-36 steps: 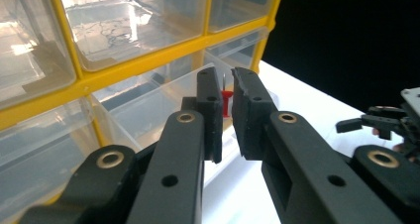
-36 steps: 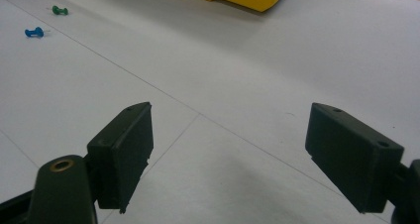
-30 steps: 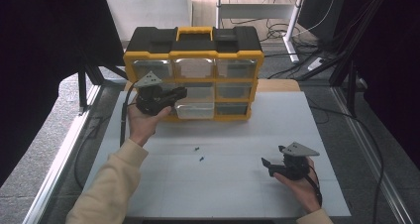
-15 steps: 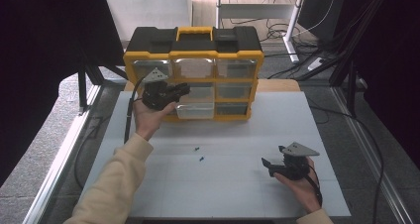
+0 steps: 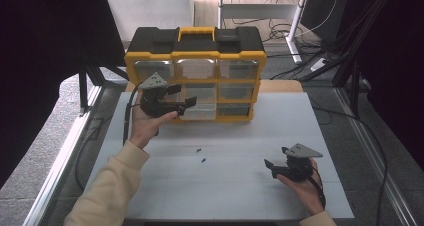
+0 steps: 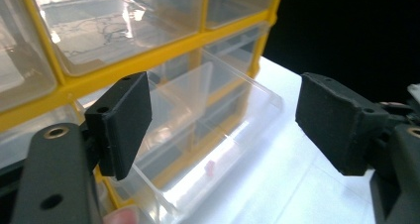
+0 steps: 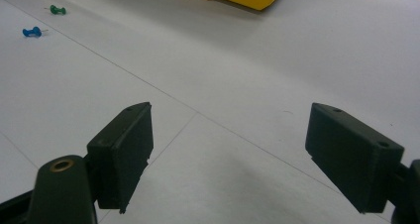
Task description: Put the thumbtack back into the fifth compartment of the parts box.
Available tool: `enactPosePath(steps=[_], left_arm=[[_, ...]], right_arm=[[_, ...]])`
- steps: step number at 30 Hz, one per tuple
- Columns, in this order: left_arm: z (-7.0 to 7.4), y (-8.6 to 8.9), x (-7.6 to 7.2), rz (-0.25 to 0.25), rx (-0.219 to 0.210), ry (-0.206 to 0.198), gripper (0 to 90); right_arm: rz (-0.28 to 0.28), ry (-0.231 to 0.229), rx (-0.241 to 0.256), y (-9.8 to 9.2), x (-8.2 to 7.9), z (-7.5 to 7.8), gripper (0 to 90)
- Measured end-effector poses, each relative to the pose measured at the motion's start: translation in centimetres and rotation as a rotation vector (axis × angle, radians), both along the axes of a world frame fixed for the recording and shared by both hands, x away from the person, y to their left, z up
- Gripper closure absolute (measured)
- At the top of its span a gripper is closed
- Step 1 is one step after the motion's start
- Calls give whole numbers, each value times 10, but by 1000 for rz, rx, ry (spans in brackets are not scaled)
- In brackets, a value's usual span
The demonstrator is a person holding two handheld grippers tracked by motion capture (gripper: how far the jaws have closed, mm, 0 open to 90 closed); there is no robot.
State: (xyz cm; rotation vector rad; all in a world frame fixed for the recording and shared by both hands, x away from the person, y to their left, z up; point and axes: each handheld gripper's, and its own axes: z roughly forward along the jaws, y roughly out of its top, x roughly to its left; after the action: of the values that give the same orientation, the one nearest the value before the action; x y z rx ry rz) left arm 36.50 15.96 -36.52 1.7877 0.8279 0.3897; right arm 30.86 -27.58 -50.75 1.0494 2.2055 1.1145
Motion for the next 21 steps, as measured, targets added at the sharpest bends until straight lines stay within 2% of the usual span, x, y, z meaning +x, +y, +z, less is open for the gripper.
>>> enactPosePath(steps=[3, 9, 14, 21], left_arm=[[0, 2, -10, -14, 1, -2, 207], [-6, 5, -29, -34, 40, 0, 209], [-17, 6, -38, -68, 45, 29, 214], [-34, 3, -49, -95, 76, 64, 221]], right_arm=[[-1, 0, -1, 0, 0, 0, 191], [-1, -2, -6, 1, 0, 0, 191], [0, -2, -6, 1, 0, 0, 191], [0, -2, -5, 1, 0, 0, 191]])
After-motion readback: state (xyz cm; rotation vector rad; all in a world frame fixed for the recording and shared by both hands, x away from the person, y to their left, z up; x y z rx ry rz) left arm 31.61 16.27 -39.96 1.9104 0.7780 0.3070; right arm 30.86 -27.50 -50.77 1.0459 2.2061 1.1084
